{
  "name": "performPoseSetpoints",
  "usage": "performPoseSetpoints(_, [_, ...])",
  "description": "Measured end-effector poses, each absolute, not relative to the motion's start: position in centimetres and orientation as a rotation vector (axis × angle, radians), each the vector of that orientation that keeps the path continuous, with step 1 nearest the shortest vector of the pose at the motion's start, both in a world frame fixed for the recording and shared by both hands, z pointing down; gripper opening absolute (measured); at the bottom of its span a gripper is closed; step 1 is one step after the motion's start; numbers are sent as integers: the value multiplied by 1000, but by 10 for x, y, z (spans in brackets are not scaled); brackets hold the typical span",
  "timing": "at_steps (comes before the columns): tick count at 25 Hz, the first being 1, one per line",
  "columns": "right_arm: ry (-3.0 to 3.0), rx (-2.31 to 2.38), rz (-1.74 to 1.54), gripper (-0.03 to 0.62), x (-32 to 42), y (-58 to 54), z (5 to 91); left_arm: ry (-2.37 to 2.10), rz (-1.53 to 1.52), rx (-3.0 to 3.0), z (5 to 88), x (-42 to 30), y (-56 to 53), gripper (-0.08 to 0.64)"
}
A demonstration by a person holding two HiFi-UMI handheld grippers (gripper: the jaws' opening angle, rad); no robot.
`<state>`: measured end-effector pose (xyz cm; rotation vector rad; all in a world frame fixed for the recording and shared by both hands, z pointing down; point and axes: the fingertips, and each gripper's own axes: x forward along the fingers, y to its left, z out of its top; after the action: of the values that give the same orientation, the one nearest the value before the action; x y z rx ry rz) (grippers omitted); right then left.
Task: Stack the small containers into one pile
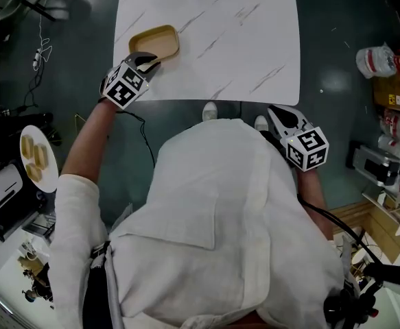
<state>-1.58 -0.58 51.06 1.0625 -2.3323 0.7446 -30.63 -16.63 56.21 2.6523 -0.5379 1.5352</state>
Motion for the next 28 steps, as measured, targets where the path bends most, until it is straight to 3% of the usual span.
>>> performPoseSetpoints(13, [-2444,837,599,6,76,-27,499,-856,634,2443,478,-137,-87,6])
performPoseSetpoints(21, [-2555,615,508,6,85,-22,487,-940,594,2455,460,-49,-16,6])
performPoseSetpoints(28, [-2581,481,461,6,78,5,483,-957,568,2459,448,-17,25,6])
